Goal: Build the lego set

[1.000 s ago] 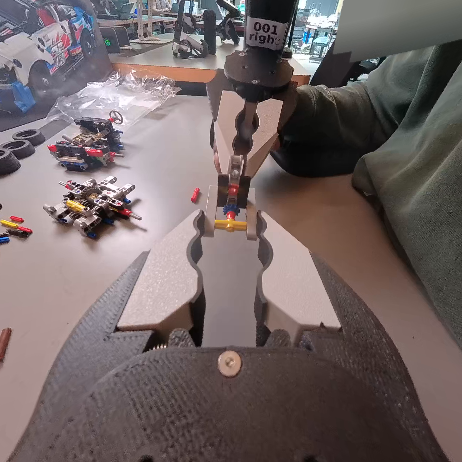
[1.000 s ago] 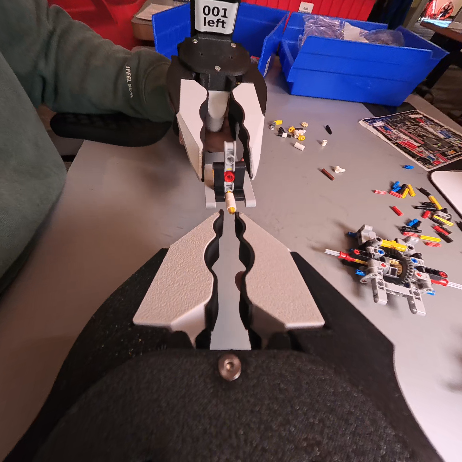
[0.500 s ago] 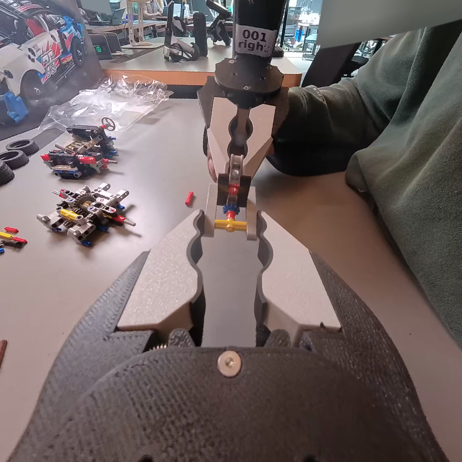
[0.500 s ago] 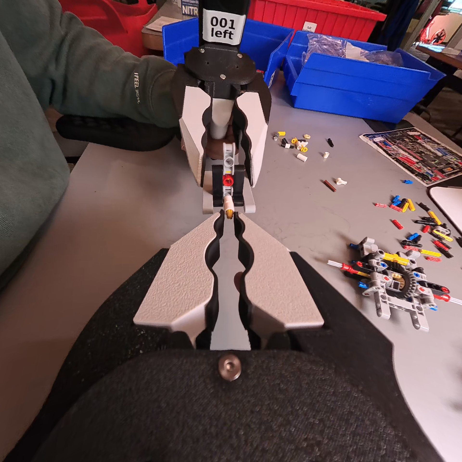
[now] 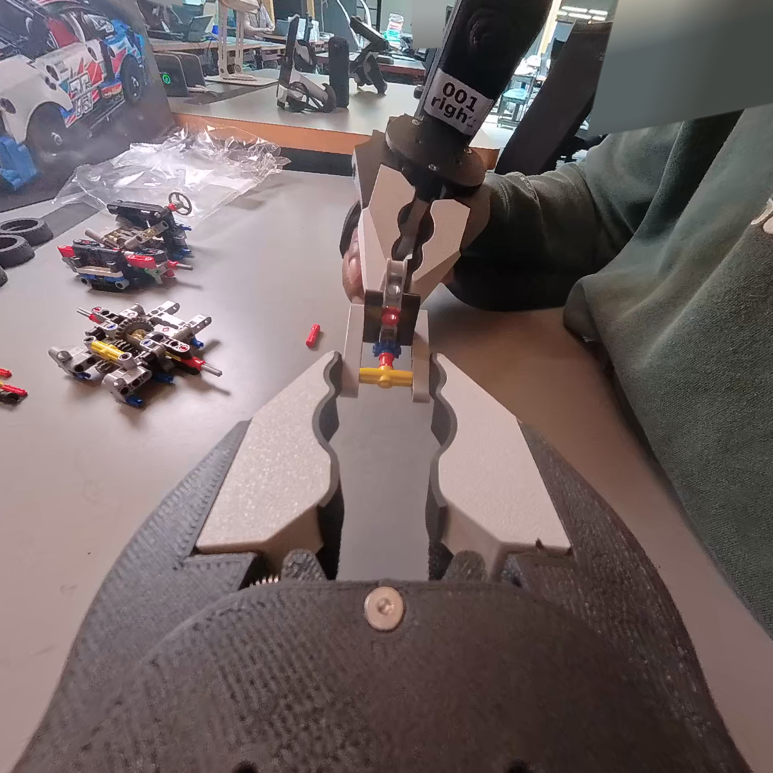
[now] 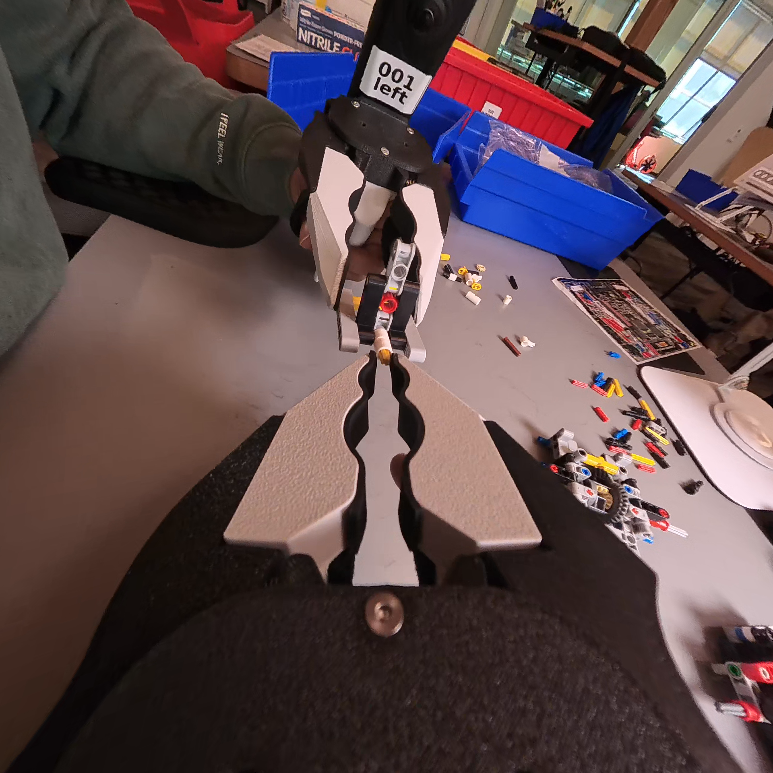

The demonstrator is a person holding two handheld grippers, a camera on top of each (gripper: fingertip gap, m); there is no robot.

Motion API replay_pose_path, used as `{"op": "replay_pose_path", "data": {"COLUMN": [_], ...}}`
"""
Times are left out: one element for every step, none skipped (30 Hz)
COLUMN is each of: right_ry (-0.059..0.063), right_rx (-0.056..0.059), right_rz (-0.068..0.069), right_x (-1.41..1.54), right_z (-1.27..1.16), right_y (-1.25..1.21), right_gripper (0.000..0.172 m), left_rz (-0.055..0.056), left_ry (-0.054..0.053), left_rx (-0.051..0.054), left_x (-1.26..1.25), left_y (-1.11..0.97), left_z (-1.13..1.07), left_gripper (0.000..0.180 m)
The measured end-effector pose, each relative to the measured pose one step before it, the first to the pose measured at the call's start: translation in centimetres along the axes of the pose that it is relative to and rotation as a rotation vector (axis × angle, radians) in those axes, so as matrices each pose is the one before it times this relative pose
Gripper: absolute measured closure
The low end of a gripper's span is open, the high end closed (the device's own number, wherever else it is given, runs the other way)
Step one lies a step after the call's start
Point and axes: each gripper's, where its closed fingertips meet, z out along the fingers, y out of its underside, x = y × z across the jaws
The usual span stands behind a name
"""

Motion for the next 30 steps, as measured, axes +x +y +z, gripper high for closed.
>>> {"op": "replay_pose_path", "data": {"right_ry": [-0.0018,-0.0011,0.0,-0.0014,-0.0007,-0.001,-0.0111,-0.0101,0.0016,0.0007,-0.0042,-0.0055,-0.0023,0.0024,0.0059,0.0128,0.016,0.0113,0.0074,0.0098,0.0104,0.0137,0.0195,0.0104,0.0032,0.0034,-0.0008,-0.0048,-0.0053,-0.0015], "right_rx": [0.0002,-0.0014,-0.0028,-0.0031,-0.0027,-0.0016,-0.0032,-0.0037,0.0018,0.0034,-0.0054,-0.0146,-0.0292,-0.0426,-0.0512,-0.0569,-0.0591,-0.0555,-0.0504,-0.0417,-0.0324,-0.0266,-0.0249,-0.0241,-0.0171,-0.0112,-0.0055,-0.0036,-0.0041,0.0058], "right_rz": [0.0025,0.0037,0.0034,0.0053,0.0059,0.0107,0.0188,0.0182,0.0097,0.0034,0.007,0.0133,0.0103,0.0048,0.004,0.0042,0.0029,0.0039,0.0098,0.0126,0.0109,0.0097,0.0099,0.009,0.0084,0.007,0.0033,0.0016,0.0014,-0.0002], "right_x": [-0.032,-0.014,0.002,-0.011,0.019,0.039,-0.072,0.006,0.193,0.187,0.158,0.183,0.224,0.263,0.269,0.363,0.401,0.302,0.244,0.315,0.322,0.392,0.514,0.381,0.258,0.266,0.168,0.095,0.068,0.109], "right_z": [0.032,0.022,0.027,0.022,0.012,-0.019,-0.056,-0.112,-0.198,-0.278,-0.333,-0.317,-0.327,-0.315,-0.305,-0.27,-0.247,-0.193,-0.123,-0.054,0.006,0.04,0.083,0.132,0.159,0.194,0.22,0.225,0.197,0.099], "right_y": [0.013,0.029,0.065,0.055,0.06,0.031,0.018,0.022,-0.058,-0.061,0.062,0.235,0.482,0.742,0.941,1.059,1.11,1.052,0.946,0.809,0.682,0.598,0.558,0.546,0.435,0.328,0.214,0.126,0.075,-0.143], "right_gripper": [0.166,0.166,0.166,0.166,0.166,0.164,0.159,0.155,0.153,0.153,0.152,0.152,0.152,0.152,0.152,0.153,0.153,0.153,0.153,0.153,0.153,0.153,0.153,0.153,0.153,0.154,0.154,0.154,0.154,0.155], "left_rz": [0.0004,-0.0001,0.001,0.0023,0.0034,0.0035,0.0028,0.0019,0.0024,0.0037,0.0057,0.0086,0.0086,0.0063,0.0045,0.0022,-0.002,-0.0033,-0.0002,0.0022,0.0029,0.0026,0.0018,0.003,0.0049,0.0034,0.0007,0.0014,0.0033,0.0025], "left_ry": [0.0006,0.0003,-0.001,-0.0016,-0.0026,-0.0037,-0.0027,-0.0031,-0.0045,-0.0044,-0.0071,-0.009,-0.0089,-0.0123,-0.0108,-0.0032,-0.0007,0.0003,0.0001,-0.0046,-0.0066,-0.0044,-0.0045,-0.0076,-0.0074,-0.0021,0.0014,0.0001,-0.0017,-0.0014], "left_rx": [-0.0003,0.0002,0.0005,-0.0008,-0.0015,-0.0012,-0.0002,0.0011,0.0007,-0.0032,-0.0112,-0.0237,-0.0343,-0.0348,-0.0336,-0.036,-0.0344,-0.0307,-0.0285,-0.0277,-0.0245,-0.0194,-0.0192,-0.0224,-0.0214,-0.0167,-0.0142,-0.01,-0.0047,-0.0026], "left_x": [0.021,0.001,-0.019,-0.017,-0.026,-0.035,-0.021,-0.054,-0.069,-0.088,-0.126,-0.155,-0.147,-0.177,-0.153,-0.027,0.019,0.036,0.039,-0.05,-0.085,-0.049,-0.05,-0.087,-0.068,0.012,0.045,0.022,0.003,0.006], "left_y": [-0.001,-0.008,-0.004,0.004,0.008,0.006,-0.003,-0.019,-0.02,0.058,0.19,0.411,0.604,0.624,0.594,0.59,0.565,0.521,0.48,0.447,0.34,0.256,0.267,0.331,0.337,0.263,0.214,0.148,0.057,0.034], "left_z": [-0.017,-0.022,-0.01,-0.012,0.011,0.007,-0.007,-0.022,-0.034,-0.034,-0.005,0.036,0.106,0.158,0.201,0.24,0.269,0.272,0.262,0.224,0.177,0.128,0.1,0.093,0.083,0.054,0.056,0.045,0.024,-0.002], "left_gripper": [0.14,0.14,0.14,0.14,0.14,0.14,0.14,0.14,0.14,0.14,0.14,0.14,0.14,0.14,0.14,0.14,0.14,0.14,0.14,0.14,0.14,0.14,0.14,0.14,0.14,0.14,0.14,0.14,0.14,0.14]}}
